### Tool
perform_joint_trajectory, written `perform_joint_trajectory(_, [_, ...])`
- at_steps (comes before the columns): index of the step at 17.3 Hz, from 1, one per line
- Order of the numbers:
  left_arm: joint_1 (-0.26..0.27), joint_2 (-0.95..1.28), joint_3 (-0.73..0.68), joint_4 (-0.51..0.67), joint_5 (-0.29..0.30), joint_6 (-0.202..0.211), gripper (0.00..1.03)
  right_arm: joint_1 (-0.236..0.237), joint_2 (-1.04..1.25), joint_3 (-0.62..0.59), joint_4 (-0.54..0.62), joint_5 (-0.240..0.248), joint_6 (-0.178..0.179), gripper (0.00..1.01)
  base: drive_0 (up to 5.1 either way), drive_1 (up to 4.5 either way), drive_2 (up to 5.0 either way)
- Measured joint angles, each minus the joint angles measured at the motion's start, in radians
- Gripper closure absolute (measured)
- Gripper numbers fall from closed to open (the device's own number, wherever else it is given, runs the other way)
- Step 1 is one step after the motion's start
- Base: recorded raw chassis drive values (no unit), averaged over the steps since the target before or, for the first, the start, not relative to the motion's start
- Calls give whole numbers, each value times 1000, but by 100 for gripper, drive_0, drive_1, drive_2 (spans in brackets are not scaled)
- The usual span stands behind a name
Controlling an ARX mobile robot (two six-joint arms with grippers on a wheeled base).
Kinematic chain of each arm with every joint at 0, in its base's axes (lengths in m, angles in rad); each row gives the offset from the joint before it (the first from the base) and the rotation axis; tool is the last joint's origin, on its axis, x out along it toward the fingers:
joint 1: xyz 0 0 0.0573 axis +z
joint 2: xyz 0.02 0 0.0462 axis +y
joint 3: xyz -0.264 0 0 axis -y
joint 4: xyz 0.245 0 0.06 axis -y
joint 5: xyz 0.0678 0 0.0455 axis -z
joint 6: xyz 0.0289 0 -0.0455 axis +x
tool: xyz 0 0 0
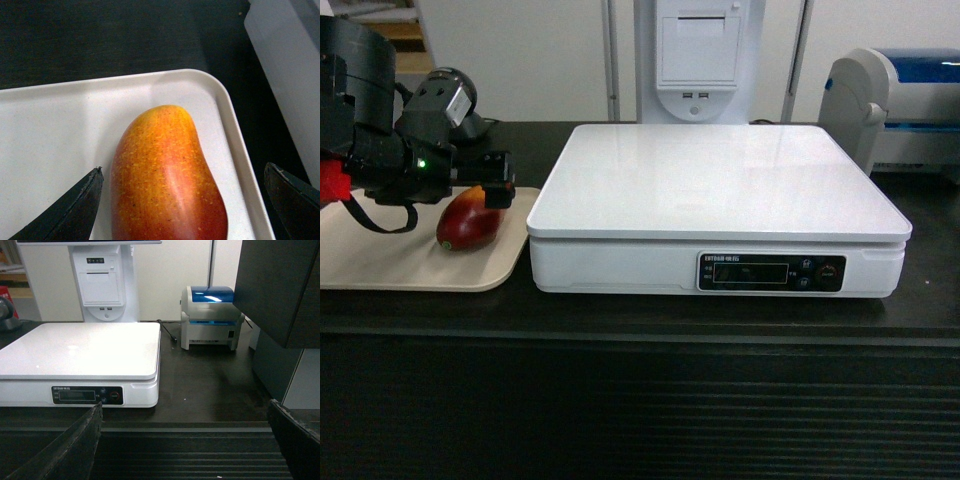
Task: Place dark red mango on scale at checkout
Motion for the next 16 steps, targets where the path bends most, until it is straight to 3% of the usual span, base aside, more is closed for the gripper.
perform_joint_trajectory(14, [27, 146, 147, -63, -10, 51, 6, 0, 0, 0, 0, 0, 0, 3, 0, 0, 0])
perform_joint_trajectory(16, [27, 146, 148, -63, -11, 56, 27, 0, 0, 0, 0, 0, 0, 3, 0, 0, 0])
